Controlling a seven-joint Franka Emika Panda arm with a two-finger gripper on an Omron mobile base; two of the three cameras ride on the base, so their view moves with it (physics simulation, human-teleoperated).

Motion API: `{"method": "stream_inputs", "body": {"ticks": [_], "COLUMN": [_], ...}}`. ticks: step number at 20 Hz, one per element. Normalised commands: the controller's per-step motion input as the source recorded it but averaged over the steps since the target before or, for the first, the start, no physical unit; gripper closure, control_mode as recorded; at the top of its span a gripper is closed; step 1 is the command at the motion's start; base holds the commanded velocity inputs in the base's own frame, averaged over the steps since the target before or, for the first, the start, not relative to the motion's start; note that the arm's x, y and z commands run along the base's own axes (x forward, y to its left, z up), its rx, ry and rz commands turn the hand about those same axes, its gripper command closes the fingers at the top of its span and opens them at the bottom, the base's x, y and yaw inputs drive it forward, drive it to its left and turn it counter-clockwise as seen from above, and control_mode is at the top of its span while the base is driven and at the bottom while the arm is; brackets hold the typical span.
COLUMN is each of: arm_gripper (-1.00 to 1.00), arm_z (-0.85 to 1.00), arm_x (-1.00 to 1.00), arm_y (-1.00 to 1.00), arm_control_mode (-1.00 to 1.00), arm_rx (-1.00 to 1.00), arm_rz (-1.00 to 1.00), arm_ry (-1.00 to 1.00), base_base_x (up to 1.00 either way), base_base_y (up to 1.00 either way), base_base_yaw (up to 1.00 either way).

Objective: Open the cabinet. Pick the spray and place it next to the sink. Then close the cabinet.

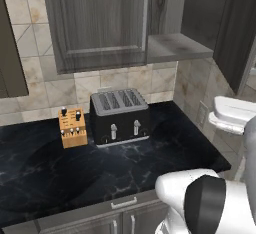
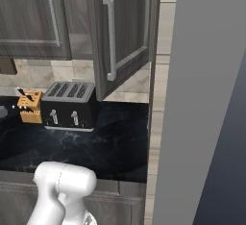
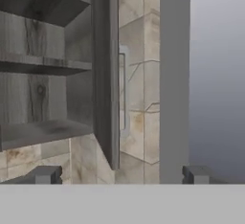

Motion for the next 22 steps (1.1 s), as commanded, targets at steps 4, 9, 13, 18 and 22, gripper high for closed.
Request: {"method": "stream_inputs", "body": {"ticks": [4,9,13,18,22], "arm_gripper": [-1.0,-1.0,-1.0,-1.0,-1.0], "arm_z": [0.0,0.0,0.0,-0.06,-0.08], "arm_x": [0.0,0.0,0.0,0.09,0.35], "arm_y": [-0.8,-0.47,-0.07,0.0,0.0], "arm_control_mode": [-1.0,-1.0,-1.0,-1.0,-1.0], "arm_rx": [0.0,0.01,0.0,0.0,0.0], "arm_rz": [0.0,0.17,0.22,0.13,0.0], "arm_ry": [-0.02,0.0,0.0,0.0,0.0], "base_base_x": [0.0,0.0,0.0,0.0,0.0], "base_base_y": [0.0,0.0,0.0,0.0,0.0], "base_base_yaw": [0.0,0.0,0.0,0.0,0.0]}}
